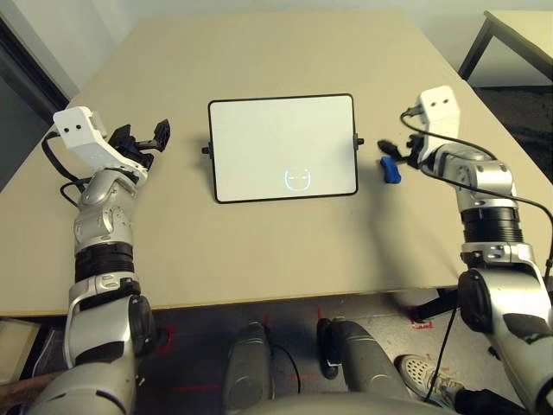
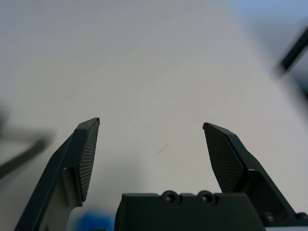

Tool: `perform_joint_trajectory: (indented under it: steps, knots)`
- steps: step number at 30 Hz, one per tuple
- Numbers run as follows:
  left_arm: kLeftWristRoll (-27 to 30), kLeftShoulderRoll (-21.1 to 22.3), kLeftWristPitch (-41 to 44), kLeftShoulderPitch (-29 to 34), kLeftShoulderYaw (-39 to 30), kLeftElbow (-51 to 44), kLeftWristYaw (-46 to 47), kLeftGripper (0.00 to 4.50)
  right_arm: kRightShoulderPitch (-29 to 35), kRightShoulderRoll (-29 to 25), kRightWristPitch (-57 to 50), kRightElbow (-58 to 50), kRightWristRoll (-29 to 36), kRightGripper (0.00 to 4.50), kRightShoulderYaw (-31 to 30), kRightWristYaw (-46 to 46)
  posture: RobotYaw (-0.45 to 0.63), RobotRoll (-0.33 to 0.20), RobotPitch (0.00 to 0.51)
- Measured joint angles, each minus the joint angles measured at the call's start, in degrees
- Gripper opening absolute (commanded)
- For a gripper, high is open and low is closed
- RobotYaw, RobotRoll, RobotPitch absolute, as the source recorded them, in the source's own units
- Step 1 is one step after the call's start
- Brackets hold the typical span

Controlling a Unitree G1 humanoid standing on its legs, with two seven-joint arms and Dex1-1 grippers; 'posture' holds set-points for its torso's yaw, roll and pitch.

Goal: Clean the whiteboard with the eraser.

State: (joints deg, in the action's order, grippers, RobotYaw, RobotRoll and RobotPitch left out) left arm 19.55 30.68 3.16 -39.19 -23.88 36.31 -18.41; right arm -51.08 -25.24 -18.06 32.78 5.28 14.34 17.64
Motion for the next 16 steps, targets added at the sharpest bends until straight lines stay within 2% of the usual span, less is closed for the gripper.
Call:
perform_joint_trajectory:
  steps: [3,7,11,16]
  knots:
    - [-1.1,-0.1,-3.2,-0.9,0.0,2.6,1.4,4.5,0.1,-3.7,13.6,9.5,-0.2,4.47,1.9,-1.8,-0.06,0.0,0.151]
    - [-1.9,-0.5,-6.9,-1.2,0.1,7.0,2.1,4.5,1.9,-5.3,23.5,21.7,0.2,4.47,3.6,-2.9,-0.04,0.0,0.128]
    - [-2.1,-0.6,-9.9,-0.2,0.1,9.8,2.3,4.5,4.7,-4.9,28.2,28.9,1.1,4.47,4.3,-2.2,-0.04,0.0,0.104]
    - [-3.1,-0.2,-14.4,3.8,-0.4,12.3,4.8,4.5,6.5,-3.3,31.6,30.9,3.8,4.47,5.1,1.0,-0.05,0.0,0.088]
